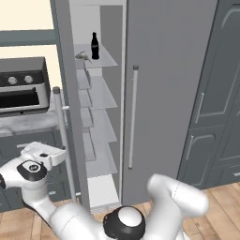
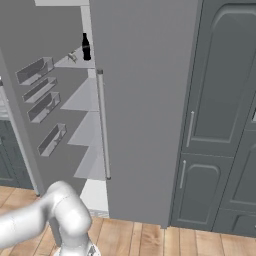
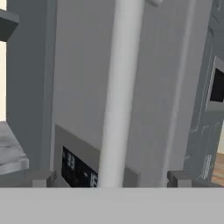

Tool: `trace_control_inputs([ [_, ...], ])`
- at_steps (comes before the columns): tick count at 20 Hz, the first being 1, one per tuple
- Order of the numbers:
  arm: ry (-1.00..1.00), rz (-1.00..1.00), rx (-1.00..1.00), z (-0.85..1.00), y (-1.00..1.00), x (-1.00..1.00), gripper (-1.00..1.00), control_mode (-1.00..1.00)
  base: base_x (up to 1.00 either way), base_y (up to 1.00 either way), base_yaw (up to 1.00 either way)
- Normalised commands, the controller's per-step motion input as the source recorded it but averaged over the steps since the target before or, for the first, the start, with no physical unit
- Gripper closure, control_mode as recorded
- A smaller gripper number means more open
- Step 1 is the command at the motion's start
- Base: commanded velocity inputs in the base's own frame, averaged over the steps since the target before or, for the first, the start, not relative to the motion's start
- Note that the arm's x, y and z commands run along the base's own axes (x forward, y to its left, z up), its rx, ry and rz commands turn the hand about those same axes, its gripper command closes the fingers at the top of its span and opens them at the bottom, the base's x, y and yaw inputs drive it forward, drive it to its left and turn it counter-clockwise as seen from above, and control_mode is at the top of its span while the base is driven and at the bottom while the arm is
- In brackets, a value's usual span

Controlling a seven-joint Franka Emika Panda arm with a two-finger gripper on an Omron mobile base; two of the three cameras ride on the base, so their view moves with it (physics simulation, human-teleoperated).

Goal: There's a fish in the fridge that needs to be moved to the freezer for freezing. Pick up the fish from the fridge, place it on any shelf in the freezer, and close the fridge and freezer doors when done.

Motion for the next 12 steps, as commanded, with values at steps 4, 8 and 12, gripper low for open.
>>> trace_control_inputs([
  [4, 0.00, -0.02, -0.09, -0.65, 0.63, 0.37, -1.00, -1.00, 0.00, 0.00, 0.00],
  [8, 0.00, -0.03, -0.08, -0.50, 0.77, 0.55, -1.00, -1.00, 0.00, 0.00, 0.00],
  [12, 0.00, -0.02, -0.06, -0.13, 0.07, 0.42, -1.00, -1.00, 0.00, 0.00, 0.00],
])
